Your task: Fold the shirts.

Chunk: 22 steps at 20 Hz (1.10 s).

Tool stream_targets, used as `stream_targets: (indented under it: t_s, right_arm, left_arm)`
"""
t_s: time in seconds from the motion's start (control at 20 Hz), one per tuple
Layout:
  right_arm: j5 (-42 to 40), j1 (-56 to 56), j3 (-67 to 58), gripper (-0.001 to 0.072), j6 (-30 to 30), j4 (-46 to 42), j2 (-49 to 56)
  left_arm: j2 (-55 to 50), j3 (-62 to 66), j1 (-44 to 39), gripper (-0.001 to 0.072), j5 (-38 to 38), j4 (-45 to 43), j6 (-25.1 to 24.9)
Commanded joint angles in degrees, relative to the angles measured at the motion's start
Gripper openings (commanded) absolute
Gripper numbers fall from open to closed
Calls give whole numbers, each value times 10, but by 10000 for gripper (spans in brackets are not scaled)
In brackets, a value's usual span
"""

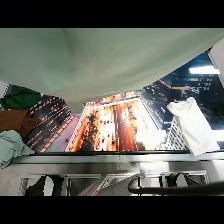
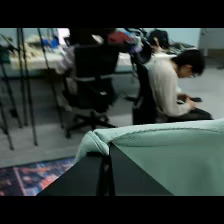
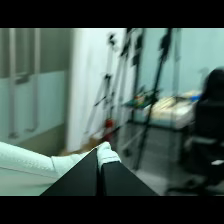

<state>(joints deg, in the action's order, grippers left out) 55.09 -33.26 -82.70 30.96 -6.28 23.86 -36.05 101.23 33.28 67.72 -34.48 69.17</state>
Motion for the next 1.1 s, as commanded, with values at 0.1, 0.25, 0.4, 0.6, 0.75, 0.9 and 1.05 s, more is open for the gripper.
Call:
stream_targets:
  t_s: [0.1, 0.25, 0.4, 0.6, 0.75, 0.9, 1.05]
  right_arm:
    - [-9, -28, -19, 23, -3, -23, -1]
    - [122, -26, -17, 23, -3, 46, 96]
    - [152, 52, 12, 23, -4, 47, 222]
    - [31, 224, 38, 23, -1, -88, 412]
    - [-94, 267, 38, 23, -1, -100, 536]
    - [-130, 271, 37, 33, -2, -91, 602]
    - [-80, 252, 37, 280, -1, -111, 586]
  left_arm:
    - [-32, 95, 52, 14, 23, -27, 19]
    - [-105, 71, 49, 14, 64, 52, 16]
    - [-188, -31, -48, 14, 52, 54, -7]
    - [-330, -158, -240, 14, -54, -157, -5]
    - [-465, -197, -291, 14, -136, -214, 14]
    - [-572, -159, -288, 33, -130, -209, 34]
    - [-617, -77, -262, 604, -32, -209, 59]
